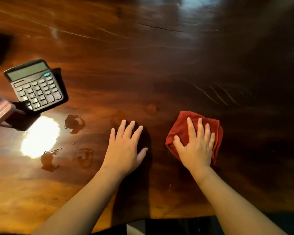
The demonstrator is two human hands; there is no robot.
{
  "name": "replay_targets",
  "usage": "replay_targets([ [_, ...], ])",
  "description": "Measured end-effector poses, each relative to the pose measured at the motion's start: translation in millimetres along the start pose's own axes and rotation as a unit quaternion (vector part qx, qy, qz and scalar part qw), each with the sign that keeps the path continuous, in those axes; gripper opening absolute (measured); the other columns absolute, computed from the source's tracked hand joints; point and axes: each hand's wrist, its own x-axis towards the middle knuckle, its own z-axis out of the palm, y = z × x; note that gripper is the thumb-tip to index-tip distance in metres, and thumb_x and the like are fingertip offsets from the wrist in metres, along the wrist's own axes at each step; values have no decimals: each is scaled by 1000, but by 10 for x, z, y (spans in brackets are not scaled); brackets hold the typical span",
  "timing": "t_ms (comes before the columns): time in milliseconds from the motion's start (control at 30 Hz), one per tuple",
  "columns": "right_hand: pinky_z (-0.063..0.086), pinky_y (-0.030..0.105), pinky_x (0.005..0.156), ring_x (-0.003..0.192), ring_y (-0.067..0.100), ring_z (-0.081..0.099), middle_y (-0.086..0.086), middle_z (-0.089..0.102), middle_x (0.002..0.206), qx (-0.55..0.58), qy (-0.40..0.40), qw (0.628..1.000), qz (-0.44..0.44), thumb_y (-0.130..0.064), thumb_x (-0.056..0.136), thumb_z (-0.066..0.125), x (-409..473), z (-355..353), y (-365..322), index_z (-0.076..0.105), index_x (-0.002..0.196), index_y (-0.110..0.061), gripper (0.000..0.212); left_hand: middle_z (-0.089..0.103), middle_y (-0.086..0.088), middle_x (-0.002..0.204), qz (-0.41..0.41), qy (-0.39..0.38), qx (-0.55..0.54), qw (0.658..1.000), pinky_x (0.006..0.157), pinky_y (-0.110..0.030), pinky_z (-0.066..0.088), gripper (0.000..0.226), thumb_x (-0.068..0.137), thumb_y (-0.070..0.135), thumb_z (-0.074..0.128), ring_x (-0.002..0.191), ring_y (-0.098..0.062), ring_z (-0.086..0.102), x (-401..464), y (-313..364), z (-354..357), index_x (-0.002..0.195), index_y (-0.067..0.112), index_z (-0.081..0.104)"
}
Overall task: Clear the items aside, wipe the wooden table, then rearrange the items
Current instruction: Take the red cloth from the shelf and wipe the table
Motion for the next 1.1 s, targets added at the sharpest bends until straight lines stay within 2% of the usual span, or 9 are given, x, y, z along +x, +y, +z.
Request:
replay_targets([
  [100, 3, 58, 121, 154, 38, 11, 10, 16, 169, -16, -3, 1000, -4, -71, 87, 36, 195, -15, -151, 11, 159, -37, 84, 21, -7, 165, -43, 15, -5, 999, 117, -57, 16, 82, 86, 68, 41, 153, -32, 6, -117, -251, -9, 155, 28, 22],
  [267, 2, 63, 120, 153, 41, 5, 3, 7, 171, -34, -28, 998, -33, -67, 85, 31, 485, -38, -571, 5, 158, -42, 81, 24, -10, 164, -130, 46, -15, 990, 116, -56, 19, 88, 84, 70, 48, 152, -34, 9, -399, -691, -44, 155, 25, 24],
  [467, 3, 64, 120, 152, 42, 10, 3, 15, 170, -51, -13, 995, -89, -78, 87, 25, 491, 34, -1223, 8, 158, -40, 83, 24, -14, 163, -221, 78, -16, 972, 115, -60, 22, 93, 82, 76, 43, 151, -37, 10, -797, -1160, -129, 155, 21, 22],
  [800, 9, 69, 118, 148, 47, 20, 4, 29, 164, -16, -19, 969, -244, -66, 91, 33, -136, 279, -2706, 23, 156, -39, 71, 25, -18, 161, -374, 98, -57, 920, 116, -64, 21, 81, 90, 64, 43, 151, -39, 12, -1542, -1784, -188, 153, 18, 26],
  [967, 11, 69, 116, 145, 49, 23, 5, 36, 161, 4, -21, 945, -326, -64, 90, 40, -585, 403, -3232, 29, 156, -37, 72, 22, -16, 163, -412, 103, -78, 902, 118, -62, 15, 71, 95, 54, 41, 151, -37, 9, -1792, -1978, -199, 154, 18, 25],
  [1100, 5, 68, 117, 146, 50, 21, 7, 36, 161, 23, -44, 926, -375, -63, 87, 45, -1016, 470, -3585, 33, 155, -35, 74, 21, -16, 163, -432, 108, -85, 891, 118, -64, 15, 65, 98, 45, 41, 152, -37, 8, -1961, -2100, -211, 155, 19, 23],
])
